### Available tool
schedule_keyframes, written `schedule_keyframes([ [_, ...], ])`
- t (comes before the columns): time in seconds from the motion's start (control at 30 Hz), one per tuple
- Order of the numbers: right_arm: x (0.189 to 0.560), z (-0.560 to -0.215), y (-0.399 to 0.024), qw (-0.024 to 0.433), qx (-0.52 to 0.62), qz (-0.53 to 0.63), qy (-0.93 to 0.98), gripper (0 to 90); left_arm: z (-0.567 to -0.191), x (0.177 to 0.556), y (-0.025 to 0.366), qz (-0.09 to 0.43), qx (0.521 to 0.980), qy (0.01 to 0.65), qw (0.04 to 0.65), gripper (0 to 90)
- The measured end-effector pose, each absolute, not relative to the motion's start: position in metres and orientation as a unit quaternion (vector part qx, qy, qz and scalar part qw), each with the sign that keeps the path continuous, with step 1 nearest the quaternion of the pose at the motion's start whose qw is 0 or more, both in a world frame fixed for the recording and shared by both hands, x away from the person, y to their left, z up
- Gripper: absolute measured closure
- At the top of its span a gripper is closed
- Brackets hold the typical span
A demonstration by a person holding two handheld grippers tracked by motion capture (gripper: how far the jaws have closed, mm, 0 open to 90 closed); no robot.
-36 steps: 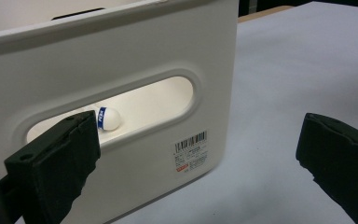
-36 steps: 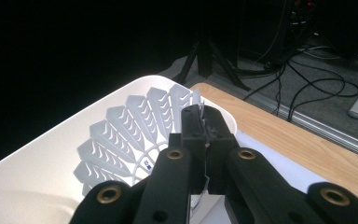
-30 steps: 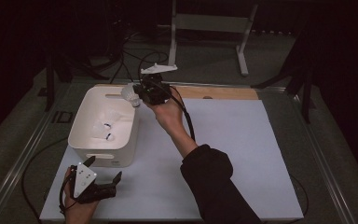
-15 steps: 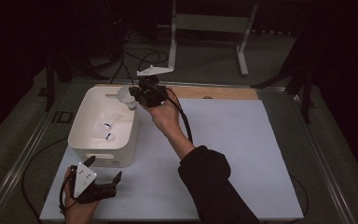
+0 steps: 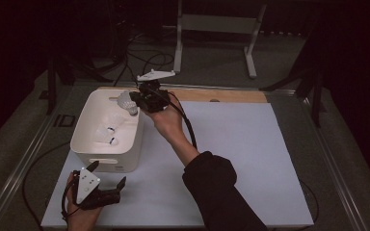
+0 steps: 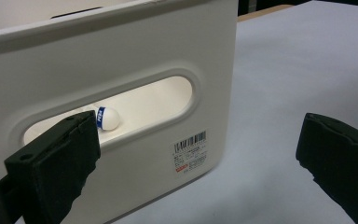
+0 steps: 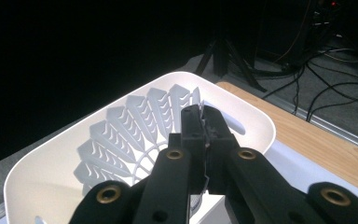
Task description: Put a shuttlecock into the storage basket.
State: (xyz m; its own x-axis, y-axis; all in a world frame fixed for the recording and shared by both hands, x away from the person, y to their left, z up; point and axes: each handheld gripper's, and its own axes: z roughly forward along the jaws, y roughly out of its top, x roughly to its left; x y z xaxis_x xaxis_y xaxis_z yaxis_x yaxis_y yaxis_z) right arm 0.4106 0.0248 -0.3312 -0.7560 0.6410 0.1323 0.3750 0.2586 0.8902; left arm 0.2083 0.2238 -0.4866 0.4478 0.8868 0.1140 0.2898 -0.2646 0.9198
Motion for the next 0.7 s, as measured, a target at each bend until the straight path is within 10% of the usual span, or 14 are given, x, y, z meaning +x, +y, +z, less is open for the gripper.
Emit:
schedule_keyframes([
  [0.7, 0.4058, -0.3347, 0.0352, 0.12, 0.311, 0.518, 0.788, 89.3, -0.4866, 0.2083, 0.2238, 0.333, 0.722, 0.407, 0.45, 0.2],
])
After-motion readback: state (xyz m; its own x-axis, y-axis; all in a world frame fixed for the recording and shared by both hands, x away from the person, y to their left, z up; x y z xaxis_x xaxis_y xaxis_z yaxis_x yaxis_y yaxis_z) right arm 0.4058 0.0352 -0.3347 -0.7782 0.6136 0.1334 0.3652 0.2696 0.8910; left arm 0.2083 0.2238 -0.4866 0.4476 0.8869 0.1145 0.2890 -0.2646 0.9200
